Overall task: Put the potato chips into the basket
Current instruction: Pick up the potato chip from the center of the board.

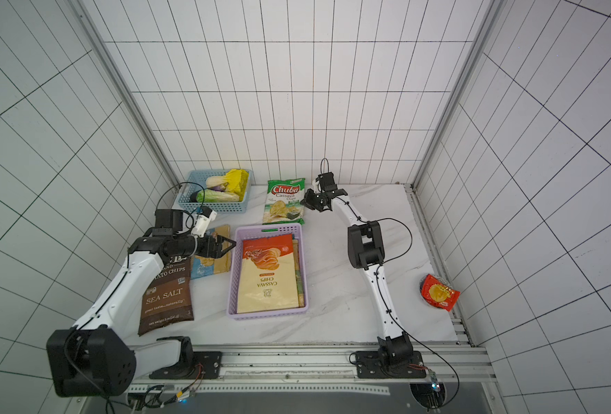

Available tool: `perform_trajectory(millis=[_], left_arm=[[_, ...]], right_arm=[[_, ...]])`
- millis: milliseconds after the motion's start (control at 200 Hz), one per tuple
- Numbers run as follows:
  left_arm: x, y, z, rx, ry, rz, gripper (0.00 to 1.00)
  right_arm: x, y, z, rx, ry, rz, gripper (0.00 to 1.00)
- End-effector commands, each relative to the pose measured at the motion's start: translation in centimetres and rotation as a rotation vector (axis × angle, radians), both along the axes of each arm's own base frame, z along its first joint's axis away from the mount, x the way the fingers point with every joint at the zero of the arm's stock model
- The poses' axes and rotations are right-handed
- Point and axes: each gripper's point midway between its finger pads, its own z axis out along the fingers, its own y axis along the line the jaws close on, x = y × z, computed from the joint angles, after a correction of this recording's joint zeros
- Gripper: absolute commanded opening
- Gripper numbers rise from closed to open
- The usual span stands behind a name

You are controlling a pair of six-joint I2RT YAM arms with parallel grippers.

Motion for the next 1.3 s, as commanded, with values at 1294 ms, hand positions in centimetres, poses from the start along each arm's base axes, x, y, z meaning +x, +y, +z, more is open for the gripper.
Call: perform_trajectory(millis=[1294], left_arm=[[2.2,4.7,-1.4,0.148,0.025,0.228,0.96]], right_arm=[[-20.6,0.2,34.2,0.121,-0.407,0.406,0.0]])
